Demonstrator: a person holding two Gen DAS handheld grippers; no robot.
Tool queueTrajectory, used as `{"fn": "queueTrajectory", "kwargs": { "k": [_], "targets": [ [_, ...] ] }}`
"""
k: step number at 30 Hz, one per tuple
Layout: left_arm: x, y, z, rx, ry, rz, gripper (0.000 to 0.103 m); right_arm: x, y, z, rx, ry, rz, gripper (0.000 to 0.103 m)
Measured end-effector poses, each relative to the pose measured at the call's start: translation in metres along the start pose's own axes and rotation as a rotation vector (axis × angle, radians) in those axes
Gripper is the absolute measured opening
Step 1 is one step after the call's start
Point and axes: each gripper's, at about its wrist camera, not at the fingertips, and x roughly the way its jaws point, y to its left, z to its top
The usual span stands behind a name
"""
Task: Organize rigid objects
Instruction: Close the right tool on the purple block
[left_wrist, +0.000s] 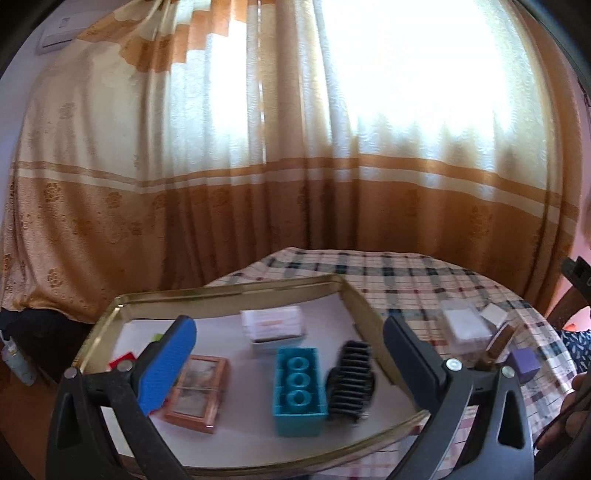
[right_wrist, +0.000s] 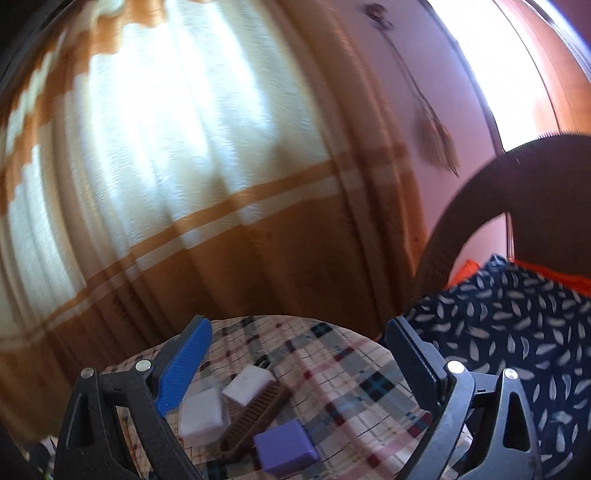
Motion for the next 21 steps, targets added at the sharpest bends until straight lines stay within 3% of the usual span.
{"fn": "queueTrajectory", "kwargs": {
  "k": [4, 7, 11, 15, 21],
  "targets": [
    [0.001, -0.017, -0.001, 0.035, 0.006, -0.023, 0.103, 0.012, -0.007, 0.006, 0.007, 0.048, 0.004, 0.097],
    [0.0, -0.028, -0.002, 0.062, 0.006, -0.047, 0.103, 0.026, -0.001, 0.008, -0.068, 0.158, 0.039, 0.096],
    [0.006, -0.037, -0.003, 0.08, 0.045, -0.057, 0.103, 0.032, 0.004, 0.001, -0.115, 0.271, 0.083, 0.081],
    [0.011, -0.031, -0.003, 0.053, 0.067, -0.061, 0.103, 0.035, 0.001, -0.008, -0.146, 0.399, 0.085, 0.079],
    [0.013, -0.035, -0.006, 0.069, 0.088, -0.072, 0.103, 0.029, 0.015, -0.023, -0.28, 0.471, 0.119, 0.079]
  ]
}}
